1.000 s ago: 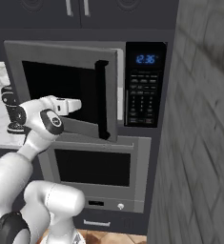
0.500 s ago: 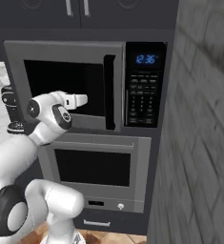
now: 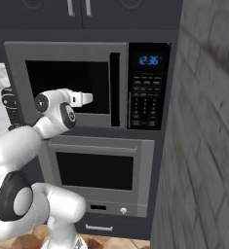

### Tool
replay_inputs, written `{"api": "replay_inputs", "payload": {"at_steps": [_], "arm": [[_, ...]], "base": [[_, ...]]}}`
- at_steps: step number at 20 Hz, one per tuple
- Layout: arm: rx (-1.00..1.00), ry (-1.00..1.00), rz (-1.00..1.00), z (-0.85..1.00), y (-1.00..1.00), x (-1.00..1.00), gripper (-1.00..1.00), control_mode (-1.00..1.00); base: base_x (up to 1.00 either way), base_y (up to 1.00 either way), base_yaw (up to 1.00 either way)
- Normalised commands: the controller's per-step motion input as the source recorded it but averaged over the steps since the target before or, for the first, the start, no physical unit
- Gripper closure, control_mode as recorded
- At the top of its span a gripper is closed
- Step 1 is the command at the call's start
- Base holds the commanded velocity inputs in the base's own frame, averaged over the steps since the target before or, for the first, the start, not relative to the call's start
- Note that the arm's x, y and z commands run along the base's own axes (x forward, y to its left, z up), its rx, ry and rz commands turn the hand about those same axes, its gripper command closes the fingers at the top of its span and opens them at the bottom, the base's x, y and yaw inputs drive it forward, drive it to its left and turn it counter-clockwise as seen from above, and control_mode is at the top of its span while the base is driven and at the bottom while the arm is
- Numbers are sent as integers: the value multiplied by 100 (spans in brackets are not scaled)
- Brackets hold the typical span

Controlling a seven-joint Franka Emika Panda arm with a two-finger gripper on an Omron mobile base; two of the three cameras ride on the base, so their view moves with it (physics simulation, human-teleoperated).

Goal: Transport the chicken drumstick from the fridge to the microwave and turn on the microwave.

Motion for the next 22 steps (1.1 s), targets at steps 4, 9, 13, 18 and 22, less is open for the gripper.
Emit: {"api": "replay_inputs", "payload": {"at_steps": [4, 9, 13, 18, 22], "arm": [[4, 6, 3, 0, 0, 42, 100, -100], [4, 2, 1, 0, 0, 26, 100, -100], [5, 0, 0, 0, 0, 3, 100, -100], [6, 0, 0, 0, 0, -1, 100, -100], [8, 0, 0, 2, 0, -17, 100, -100]], "base": [[0, 0, 0], [0, 0, 0], [0, 0, 0], [0, 0, 0], [0, 0, 0]]}}
